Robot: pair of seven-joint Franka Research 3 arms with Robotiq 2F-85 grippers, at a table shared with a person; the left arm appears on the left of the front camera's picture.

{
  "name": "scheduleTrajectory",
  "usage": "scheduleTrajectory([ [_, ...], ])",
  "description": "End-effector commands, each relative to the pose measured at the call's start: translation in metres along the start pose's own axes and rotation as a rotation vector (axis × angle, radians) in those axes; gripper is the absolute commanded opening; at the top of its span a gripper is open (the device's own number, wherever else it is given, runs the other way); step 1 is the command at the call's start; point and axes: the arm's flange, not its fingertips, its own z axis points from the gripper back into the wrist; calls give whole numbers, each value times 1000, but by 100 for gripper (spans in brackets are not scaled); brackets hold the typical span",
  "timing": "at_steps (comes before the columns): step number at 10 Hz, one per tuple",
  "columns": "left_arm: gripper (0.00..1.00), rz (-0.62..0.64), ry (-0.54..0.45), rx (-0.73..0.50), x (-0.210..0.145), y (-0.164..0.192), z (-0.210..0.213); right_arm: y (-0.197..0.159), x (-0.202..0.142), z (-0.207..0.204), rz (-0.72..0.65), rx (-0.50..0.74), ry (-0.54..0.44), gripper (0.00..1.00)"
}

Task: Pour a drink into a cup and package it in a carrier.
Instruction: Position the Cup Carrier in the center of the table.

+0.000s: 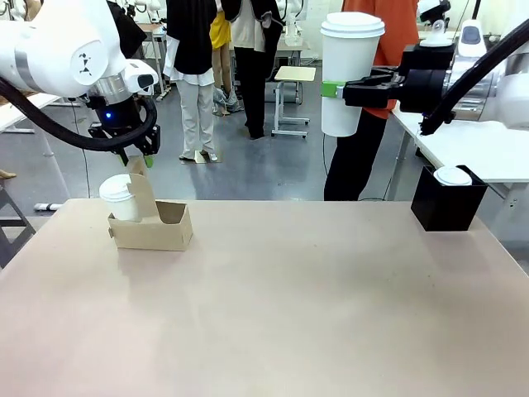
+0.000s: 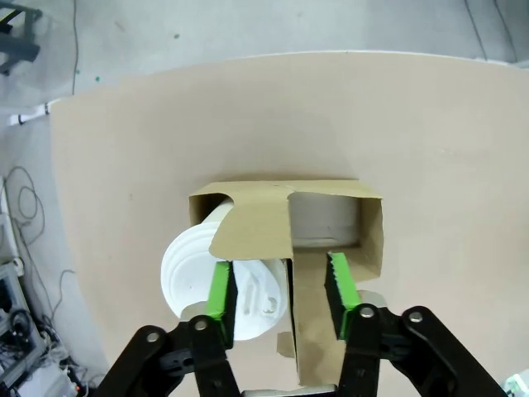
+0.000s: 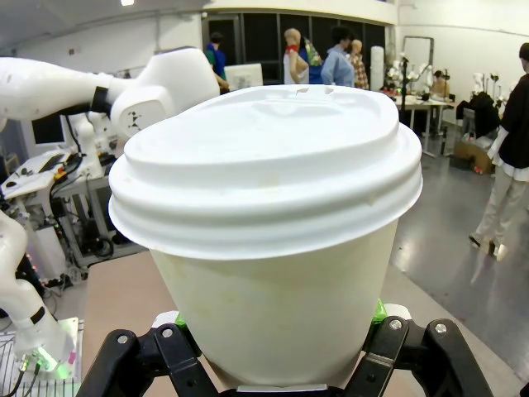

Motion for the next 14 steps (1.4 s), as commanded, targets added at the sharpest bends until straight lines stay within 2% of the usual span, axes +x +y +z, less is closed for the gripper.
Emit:
scheduleTrajectory([
  [1, 0, 29, 7, 34, -1, -1, -1, 2, 3, 0, 9, 4, -7, 81],
  [2, 5, 34, 11, 38, -2, -2, 0, 2, 3, 0, 9, 4, -7, 81],
  [3, 0, 36, 15, 43, -3, -3, 0, 2, 3, 0, 9, 4, -7, 81],
  [5, 0, 38, 29, 55, -4, -2, -4, 2, 3, 0, 9, 4, -7, 81],
  [6, 0, 115, 3, 73, -5, -2, -3, 2, 3, 0, 9, 4, -7, 81],
  [7, 0, 17, 22, 11, -3, -1, -3, 2, 3, 0, 9, 4, -7, 81],
  [10, 2, 40, 20, 20, -3, -2, -3, 2, 3, 0, 9, 4, -7, 81],
  [12, 1, 86, -12, 32, -9, -3, 32, 2, 3, 0, 9, 4, -7, 81],
  [14, 1, 116, 0, 1, -22, -20, 76, 2, 3, 0, 9, 4, -7, 81],
])
